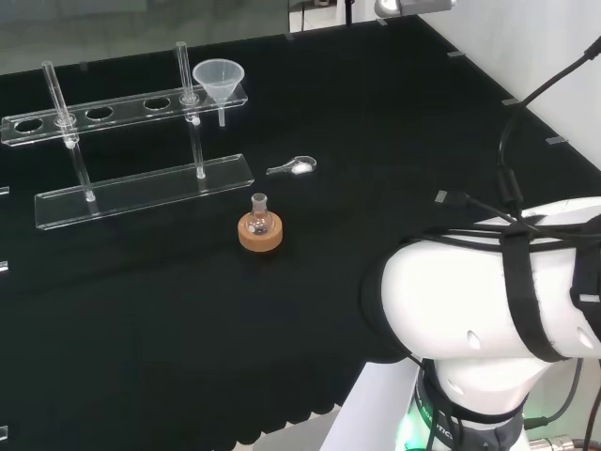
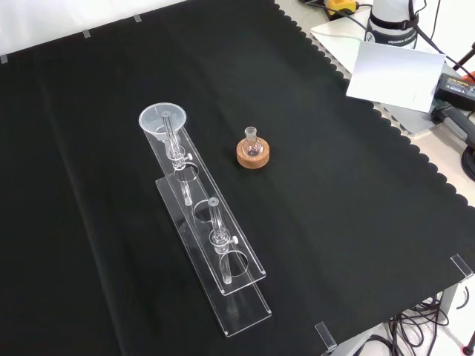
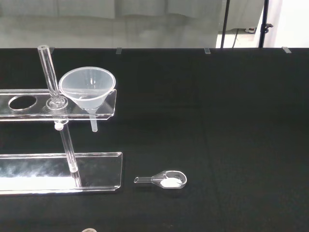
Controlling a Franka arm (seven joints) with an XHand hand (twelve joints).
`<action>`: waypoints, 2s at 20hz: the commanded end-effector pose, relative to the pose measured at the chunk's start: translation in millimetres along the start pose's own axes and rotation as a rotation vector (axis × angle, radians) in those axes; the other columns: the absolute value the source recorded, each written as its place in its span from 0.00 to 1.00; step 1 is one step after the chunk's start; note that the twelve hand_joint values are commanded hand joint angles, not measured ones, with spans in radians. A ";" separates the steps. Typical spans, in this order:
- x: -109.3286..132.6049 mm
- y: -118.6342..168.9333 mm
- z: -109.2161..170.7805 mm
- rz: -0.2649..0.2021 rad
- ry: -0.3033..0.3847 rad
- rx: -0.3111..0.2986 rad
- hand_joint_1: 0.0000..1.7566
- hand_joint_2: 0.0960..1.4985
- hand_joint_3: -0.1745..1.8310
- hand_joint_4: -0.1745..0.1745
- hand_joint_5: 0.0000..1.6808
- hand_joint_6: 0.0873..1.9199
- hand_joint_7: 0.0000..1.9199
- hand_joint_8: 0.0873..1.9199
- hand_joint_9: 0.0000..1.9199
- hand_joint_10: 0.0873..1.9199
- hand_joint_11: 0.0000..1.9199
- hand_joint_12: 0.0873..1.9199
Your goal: Pick up the funnel from the transparent funnel stand.
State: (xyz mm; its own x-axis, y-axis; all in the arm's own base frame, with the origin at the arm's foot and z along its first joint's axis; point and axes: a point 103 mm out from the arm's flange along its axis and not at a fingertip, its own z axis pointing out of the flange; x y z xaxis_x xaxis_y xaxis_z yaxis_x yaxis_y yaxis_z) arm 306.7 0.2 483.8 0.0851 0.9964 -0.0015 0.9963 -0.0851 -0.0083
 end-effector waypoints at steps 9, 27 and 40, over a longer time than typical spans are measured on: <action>-4.9 5.9 4.0 0.012 0.012 0.001 0.00 0.80 0.25 0.63 0.08 0.00 0.00 0.05 0.05 0.28 0.06 0.68; 26.2 81.1 31.3 0.016 -0.071 0.089 0.03 0.77 0.24 0.62 0.08 0.00 0.00 0.06 0.06 0.29 0.06 0.69; 44.0 171.4 73.8 -0.038 -0.085 0.223 0.24 0.60 0.19 0.61 0.06 0.00 0.02 0.10 0.10 0.31 0.09 0.72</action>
State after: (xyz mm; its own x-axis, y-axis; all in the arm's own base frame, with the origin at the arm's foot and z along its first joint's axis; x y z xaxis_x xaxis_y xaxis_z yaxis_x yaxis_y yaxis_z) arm 438.1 19.8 429.3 0.0718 0.9953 -0.0643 0.9813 -0.0820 -0.1739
